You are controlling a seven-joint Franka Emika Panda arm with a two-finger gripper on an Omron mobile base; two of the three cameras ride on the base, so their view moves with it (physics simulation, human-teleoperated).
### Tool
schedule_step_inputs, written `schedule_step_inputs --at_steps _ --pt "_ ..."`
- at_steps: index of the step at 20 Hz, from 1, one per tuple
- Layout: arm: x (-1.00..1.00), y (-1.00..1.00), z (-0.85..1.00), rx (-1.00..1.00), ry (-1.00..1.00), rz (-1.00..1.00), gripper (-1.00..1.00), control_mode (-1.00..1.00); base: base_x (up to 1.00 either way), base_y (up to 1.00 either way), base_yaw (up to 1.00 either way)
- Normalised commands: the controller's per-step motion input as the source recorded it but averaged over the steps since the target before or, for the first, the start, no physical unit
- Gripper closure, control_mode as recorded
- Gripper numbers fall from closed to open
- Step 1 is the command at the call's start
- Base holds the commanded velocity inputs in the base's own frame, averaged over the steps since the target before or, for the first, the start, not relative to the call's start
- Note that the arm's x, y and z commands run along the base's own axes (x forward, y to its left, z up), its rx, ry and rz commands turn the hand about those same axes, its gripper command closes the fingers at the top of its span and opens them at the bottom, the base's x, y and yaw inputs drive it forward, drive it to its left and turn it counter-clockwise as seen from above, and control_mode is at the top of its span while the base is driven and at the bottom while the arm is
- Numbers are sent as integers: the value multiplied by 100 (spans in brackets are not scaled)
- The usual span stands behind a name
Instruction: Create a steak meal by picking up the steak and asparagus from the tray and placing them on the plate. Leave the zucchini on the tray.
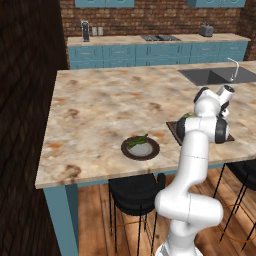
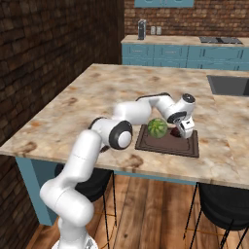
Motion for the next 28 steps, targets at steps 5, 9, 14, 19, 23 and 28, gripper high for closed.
schedule_step_inputs --at_steps 5,9,14,19,23,28 --pt "23 0 -27 0 -4 -3 -100 -100 0 0 0" --pt "15 0 -35 0 -2 -4 -100 -100 0 0 0" --pt "8 2 -36 0 -2 -2 100 -100 0 0 0" --pt "0 25 -29 0 -1 0 100 -100 0 0 0" --pt "0 10 4 0 0 0 100 -100 0 0 0" --pt "-7 0 42 0 -10 0 100 -100 0 0 0"
